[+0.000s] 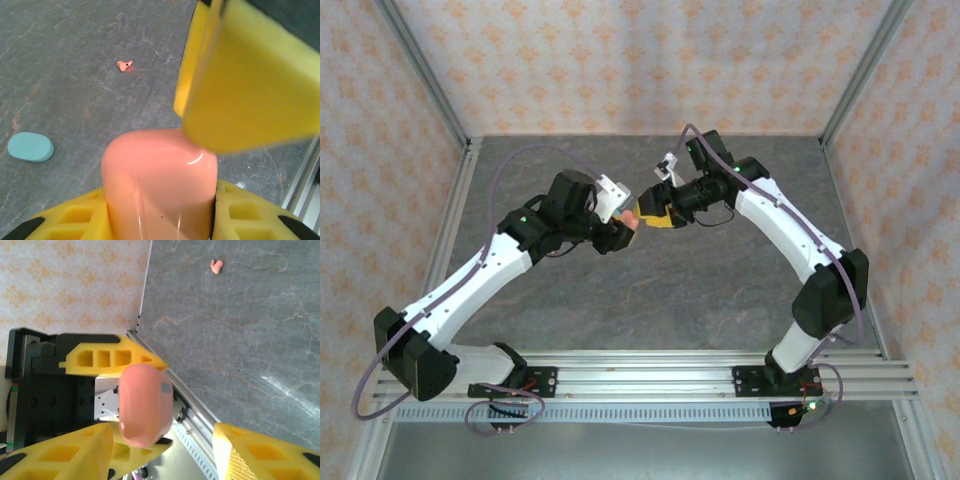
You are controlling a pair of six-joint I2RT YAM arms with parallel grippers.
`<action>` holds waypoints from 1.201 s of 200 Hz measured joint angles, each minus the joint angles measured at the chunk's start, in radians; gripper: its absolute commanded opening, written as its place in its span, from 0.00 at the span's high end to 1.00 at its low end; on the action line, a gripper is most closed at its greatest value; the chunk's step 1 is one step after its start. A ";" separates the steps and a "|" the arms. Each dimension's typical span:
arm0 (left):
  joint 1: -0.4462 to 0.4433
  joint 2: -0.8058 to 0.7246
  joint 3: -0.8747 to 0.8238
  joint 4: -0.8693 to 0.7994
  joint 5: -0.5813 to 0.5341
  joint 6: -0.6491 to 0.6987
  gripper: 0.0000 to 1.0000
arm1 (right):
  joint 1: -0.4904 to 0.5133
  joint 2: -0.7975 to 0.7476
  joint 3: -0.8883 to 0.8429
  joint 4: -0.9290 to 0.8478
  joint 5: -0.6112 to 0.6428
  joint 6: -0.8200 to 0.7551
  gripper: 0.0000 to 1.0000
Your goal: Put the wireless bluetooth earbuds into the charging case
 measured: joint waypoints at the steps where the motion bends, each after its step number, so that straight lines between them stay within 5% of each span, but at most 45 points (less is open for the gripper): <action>1: 0.000 0.003 0.001 0.000 0.000 0.000 0.76 | 0.000 0.000 0.000 0.000 0.000 0.000 0.45; 56: -0.019 0.047 0.041 -0.005 0.021 0.008 0.77 | 0.004 0.000 -0.005 -0.010 -0.019 -0.007 0.52; 109: -0.019 0.049 0.054 -0.018 0.021 0.008 0.76 | 0.004 0.004 -0.004 -0.030 -0.044 -0.024 0.83; 138: -0.019 0.053 0.059 -0.029 0.021 0.007 0.75 | 0.004 0.004 -0.003 -0.037 -0.043 -0.036 0.93; 171: -0.019 0.057 0.071 -0.038 0.017 0.005 0.63 | 0.003 0.004 -0.003 -0.026 -0.043 -0.019 0.98; 207: -0.018 0.056 0.079 -0.030 -0.017 -0.024 0.39 | 0.000 -0.013 -0.047 0.090 -0.053 0.069 1.00; 240: -0.007 0.039 0.101 -0.010 -0.056 -0.119 0.33 | -0.029 -0.052 -0.137 0.254 -0.049 0.182 1.00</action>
